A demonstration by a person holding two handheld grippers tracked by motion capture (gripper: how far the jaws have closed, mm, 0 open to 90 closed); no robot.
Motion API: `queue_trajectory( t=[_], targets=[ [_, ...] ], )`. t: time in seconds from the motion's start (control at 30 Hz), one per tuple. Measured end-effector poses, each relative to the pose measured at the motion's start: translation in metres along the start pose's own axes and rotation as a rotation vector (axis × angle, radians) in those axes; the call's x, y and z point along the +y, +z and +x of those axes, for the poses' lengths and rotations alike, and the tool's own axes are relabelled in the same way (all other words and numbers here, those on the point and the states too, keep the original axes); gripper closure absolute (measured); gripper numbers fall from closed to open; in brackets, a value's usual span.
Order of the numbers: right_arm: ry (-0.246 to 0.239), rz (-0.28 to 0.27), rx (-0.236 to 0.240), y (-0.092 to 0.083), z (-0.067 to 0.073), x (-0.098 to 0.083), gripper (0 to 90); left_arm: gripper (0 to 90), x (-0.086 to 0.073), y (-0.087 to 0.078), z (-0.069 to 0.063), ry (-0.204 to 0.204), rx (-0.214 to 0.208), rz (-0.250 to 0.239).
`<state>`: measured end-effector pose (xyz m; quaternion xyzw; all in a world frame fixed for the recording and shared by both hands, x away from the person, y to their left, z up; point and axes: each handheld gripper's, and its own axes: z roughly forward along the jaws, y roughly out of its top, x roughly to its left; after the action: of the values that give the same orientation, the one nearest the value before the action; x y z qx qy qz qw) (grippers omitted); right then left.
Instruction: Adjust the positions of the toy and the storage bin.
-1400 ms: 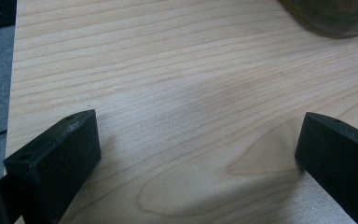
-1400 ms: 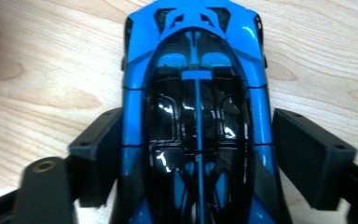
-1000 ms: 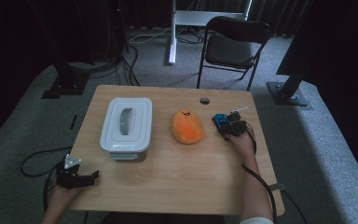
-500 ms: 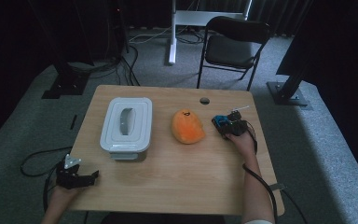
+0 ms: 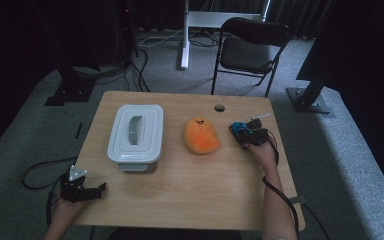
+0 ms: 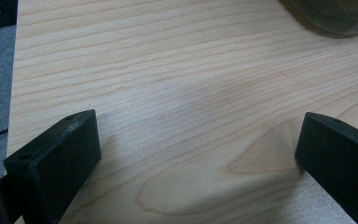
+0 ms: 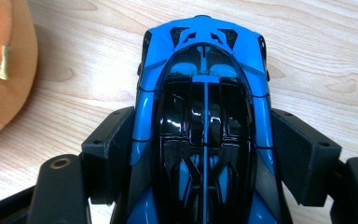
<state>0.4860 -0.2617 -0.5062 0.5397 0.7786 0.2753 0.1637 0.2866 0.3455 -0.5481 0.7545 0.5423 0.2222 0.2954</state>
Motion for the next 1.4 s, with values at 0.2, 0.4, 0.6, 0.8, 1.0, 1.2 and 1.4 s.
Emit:
queue_trajectory(
  t=[0.2,0.4,0.6,0.8,1.0,1.2,1.4],
  targets=[
    [0.01,-0.014,-0.001,-0.01,-0.001,-0.004,26.8,0.4,0.0,0.0,0.0,0.0,0.0,0.0],
    [0.014,-0.019,-0.012,-0.019,0.0,-0.011,26.8,0.4,0.0,0.0,0.0,0.0,0.0,0.0],
    [0.015,-0.025,-0.019,-0.029,-0.002,-0.019,26.8,0.4,0.0,0.0,0.0,0.0,0.0,0.0],
    [0.02,-0.035,-0.027,-0.039,-0.003,-0.027,26.8,0.4,0.0,0.0,0.0,0.0,0.0,0.0],
    [0.02,-0.045,-0.036,-0.048,-0.004,-0.036,26.8,0.4,0.0,0.0,0.0,0.0,0.0,0.0],
    [0.022,-0.049,-0.045,-0.056,-0.003,-0.047,26.8,0.4,0.0,0.0,0.0,0.0,0.0,0.0],
    [0.021,-0.05,-0.054,-0.061,-0.002,-0.06,26.8,0.4,0.0,0.0,0.0,0.0,0.0,0.0]
  ],
)
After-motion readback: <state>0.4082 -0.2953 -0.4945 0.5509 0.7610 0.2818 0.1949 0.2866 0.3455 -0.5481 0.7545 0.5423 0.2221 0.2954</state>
